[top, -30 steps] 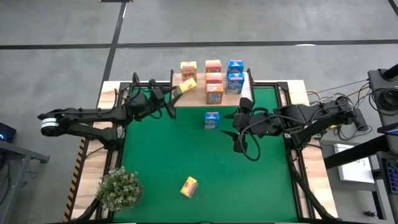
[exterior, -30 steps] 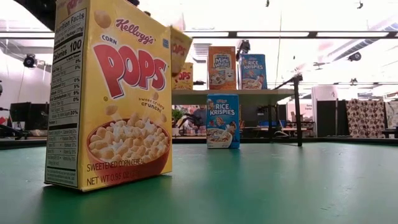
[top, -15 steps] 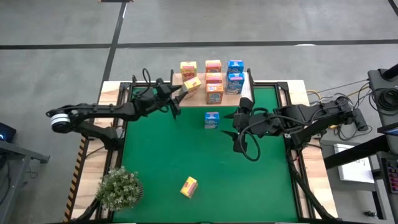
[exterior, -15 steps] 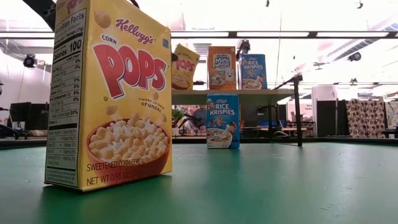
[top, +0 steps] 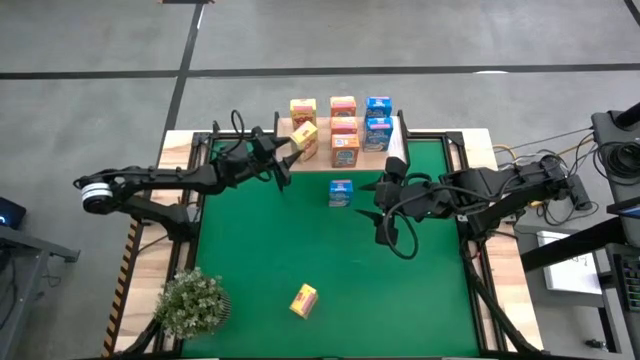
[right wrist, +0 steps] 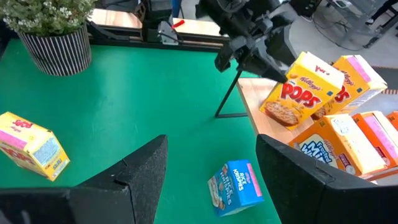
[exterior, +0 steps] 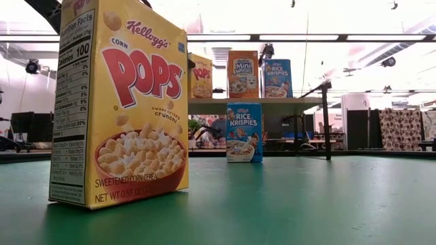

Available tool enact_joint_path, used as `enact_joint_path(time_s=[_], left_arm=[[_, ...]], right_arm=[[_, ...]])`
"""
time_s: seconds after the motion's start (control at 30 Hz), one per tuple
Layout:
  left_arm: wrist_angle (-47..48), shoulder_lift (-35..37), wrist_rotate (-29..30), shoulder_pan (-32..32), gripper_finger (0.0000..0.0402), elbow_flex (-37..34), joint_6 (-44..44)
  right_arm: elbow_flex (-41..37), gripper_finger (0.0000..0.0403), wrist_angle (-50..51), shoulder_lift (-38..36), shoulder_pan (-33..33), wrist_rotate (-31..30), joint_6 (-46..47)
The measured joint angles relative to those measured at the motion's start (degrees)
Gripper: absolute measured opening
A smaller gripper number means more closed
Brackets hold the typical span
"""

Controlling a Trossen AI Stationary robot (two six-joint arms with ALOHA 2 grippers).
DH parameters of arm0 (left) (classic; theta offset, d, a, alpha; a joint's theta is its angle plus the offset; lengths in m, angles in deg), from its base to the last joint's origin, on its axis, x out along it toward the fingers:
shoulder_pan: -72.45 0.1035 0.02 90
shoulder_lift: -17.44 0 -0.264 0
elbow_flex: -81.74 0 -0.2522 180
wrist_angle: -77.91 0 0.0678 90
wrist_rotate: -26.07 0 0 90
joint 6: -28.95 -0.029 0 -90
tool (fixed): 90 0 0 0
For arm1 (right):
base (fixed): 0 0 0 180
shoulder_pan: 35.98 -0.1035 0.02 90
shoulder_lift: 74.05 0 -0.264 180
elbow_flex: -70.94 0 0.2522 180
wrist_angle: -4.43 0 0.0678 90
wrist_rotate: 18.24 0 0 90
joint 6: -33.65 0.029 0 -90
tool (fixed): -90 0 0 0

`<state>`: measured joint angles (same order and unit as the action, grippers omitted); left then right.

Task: Stack cereal on shelf
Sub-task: Put the right yellow cereal box on the shelf aligned with the other yellow cereal box

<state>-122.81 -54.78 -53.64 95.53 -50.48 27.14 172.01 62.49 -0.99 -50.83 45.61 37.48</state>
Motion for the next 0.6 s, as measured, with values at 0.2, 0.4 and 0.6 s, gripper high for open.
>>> enact_joint_path(time_s=[0.2, 0.4, 0.6], left_arm=[[6.85, 5.15, -0.4, -0.61, 0.0228, 1.06, 0.02], [23.64, 9.9, -0.36, -2.25, 0.0228, 8.01, -0.76], [41.76, 10.0, -0.35, -5.3, 0.0222, 19.71, -4.3]], right_arm=[[-0.64, 0.0235, 1.61, 0.02, 0.0, -0.04, -0.67], [-4.72, 0.0229, 1.2, -0.08, 0.02, -2.04, -1.31], [-9.49, 0.0211, -1.34, -1.11, 0.04, -3.91, -3.21]])
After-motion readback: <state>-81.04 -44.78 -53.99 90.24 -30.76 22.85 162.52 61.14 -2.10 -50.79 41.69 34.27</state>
